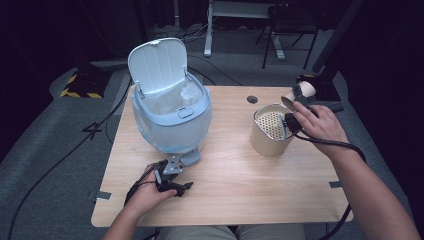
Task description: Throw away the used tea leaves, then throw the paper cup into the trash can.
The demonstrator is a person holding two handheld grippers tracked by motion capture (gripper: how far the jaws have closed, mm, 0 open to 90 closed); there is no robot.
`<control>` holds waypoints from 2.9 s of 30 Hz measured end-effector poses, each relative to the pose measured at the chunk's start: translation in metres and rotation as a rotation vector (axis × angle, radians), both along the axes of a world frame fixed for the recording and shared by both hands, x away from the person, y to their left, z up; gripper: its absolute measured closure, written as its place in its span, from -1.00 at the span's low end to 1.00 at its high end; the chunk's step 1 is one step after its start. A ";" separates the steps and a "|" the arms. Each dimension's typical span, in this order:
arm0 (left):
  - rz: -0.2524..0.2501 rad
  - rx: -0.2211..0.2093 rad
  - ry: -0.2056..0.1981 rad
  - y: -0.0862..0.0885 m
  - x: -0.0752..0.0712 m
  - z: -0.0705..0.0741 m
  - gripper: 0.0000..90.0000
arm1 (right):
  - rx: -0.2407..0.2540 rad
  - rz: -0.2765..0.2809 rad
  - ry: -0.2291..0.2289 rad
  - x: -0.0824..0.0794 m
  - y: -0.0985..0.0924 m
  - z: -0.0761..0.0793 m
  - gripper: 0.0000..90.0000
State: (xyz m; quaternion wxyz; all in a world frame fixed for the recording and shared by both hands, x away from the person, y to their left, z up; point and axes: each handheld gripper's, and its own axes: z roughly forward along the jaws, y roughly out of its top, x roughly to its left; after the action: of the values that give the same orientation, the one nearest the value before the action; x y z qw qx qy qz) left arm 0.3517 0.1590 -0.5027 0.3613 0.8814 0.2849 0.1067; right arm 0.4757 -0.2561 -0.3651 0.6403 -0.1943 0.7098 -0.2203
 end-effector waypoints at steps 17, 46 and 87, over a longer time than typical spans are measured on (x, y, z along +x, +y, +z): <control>0.002 0.000 -0.002 0.000 0.000 0.000 -0.41 | -0.177 0.020 -0.130 -0.004 0.004 -0.002 -0.33; 0.003 0.000 -0.002 0.000 -0.001 0.000 -0.41 | 1.146 -0.063 0.399 0.007 -0.022 0.038 -0.36; -0.001 -0.001 0.002 -0.003 0.002 0.000 -0.47 | 1.777 0.041 0.921 0.009 -0.010 0.069 -0.38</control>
State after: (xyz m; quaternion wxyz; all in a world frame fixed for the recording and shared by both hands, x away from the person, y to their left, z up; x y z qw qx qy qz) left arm 0.3537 0.1557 -0.5029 0.3614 0.8815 0.2848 0.1058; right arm 0.4851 -0.2662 -0.2959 0.2195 0.2761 0.7923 0.4979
